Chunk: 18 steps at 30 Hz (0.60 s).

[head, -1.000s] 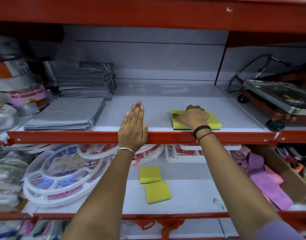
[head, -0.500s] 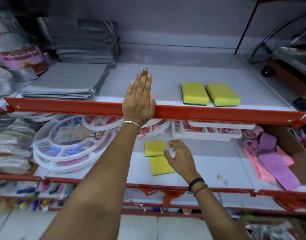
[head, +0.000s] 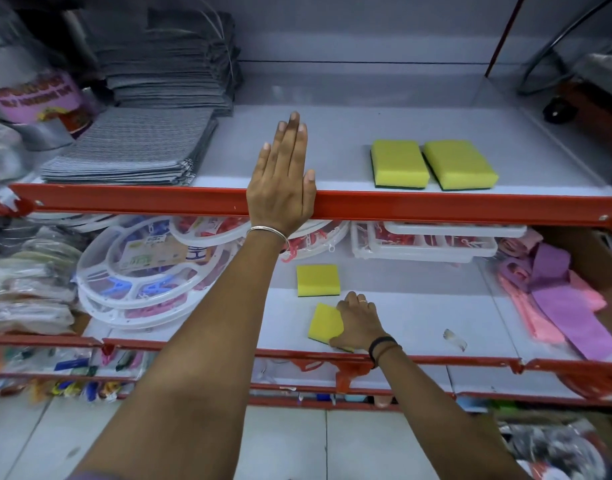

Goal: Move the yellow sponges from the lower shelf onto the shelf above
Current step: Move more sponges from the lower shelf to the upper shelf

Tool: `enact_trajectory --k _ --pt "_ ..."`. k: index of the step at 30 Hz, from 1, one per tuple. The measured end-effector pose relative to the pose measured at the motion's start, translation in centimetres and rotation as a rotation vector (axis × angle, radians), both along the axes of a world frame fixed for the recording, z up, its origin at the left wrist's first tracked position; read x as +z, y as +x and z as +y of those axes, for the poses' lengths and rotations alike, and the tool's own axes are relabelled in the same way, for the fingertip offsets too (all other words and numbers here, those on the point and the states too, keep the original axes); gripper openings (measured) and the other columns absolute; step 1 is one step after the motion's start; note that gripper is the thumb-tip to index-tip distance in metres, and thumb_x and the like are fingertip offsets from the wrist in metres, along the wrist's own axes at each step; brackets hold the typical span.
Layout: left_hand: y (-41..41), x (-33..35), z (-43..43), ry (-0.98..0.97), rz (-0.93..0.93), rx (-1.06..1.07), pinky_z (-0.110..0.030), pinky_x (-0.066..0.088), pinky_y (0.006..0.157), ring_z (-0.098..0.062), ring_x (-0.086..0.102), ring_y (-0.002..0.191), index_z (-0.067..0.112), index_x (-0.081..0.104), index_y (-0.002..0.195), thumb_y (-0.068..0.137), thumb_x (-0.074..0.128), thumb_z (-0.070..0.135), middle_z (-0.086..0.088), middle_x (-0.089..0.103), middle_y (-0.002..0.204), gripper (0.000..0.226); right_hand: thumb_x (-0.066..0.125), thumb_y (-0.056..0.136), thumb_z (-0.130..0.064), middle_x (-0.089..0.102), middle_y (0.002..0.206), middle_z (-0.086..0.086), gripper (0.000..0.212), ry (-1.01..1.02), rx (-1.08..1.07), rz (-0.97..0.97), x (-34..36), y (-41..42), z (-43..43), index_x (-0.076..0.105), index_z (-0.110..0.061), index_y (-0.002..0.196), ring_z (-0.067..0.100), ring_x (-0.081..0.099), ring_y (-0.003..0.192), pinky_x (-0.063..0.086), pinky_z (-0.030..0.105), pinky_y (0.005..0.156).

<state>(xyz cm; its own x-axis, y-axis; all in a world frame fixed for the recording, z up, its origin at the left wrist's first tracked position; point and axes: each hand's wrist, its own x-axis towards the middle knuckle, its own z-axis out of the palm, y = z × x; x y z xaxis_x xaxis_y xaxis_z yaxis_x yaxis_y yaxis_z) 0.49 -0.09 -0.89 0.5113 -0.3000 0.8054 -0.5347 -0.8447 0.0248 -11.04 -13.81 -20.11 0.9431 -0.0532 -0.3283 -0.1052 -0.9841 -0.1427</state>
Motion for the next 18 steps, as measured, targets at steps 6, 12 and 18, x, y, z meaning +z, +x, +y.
enact_trajectory --k 6,12,18 --pt "-0.1 0.1 0.1 0.001 0.021 0.011 -0.034 0.018 0.116 -0.023 0.029 0.140 0.003 0.031 0.143 0.092 0.029 0.028 -0.012 0.035 0.150 0.056 0.069 0.069 -0.055 0.051 0.123 0.010 0.074 0.098 -0.123 -0.110 5.7 -1.1 -0.5 0.050 -0.010 0.124 0.030 0.046 0.119 0.042 0.041 0.095" --pt "-0.4 0.4 0.2 -0.009 0.064 -0.013 -0.034 0.018 0.115 -0.022 0.028 0.140 0.003 0.031 0.143 0.091 0.030 0.027 -0.012 0.033 0.150 0.057 0.070 0.063 -0.059 0.054 0.093 0.004 0.050 0.221 -0.257 -0.227 16.1 -3.8 -2.1 0.052 -0.017 0.082 0.024 0.053 0.091 0.041 0.030 0.064" --pt "-0.7 0.6 0.2 -0.009 0.103 -0.022 -0.036 0.021 0.114 -0.023 0.030 0.140 0.003 0.030 0.143 0.091 0.028 0.027 -0.012 0.033 0.150 0.057 0.072 0.056 -0.056 0.054 0.069 0.003 0.052 0.287 -0.341 -0.444 25.4 -5.7 -3.1 0.058 -0.010 0.074 0.026 0.053 0.070 0.039 0.036 0.058"
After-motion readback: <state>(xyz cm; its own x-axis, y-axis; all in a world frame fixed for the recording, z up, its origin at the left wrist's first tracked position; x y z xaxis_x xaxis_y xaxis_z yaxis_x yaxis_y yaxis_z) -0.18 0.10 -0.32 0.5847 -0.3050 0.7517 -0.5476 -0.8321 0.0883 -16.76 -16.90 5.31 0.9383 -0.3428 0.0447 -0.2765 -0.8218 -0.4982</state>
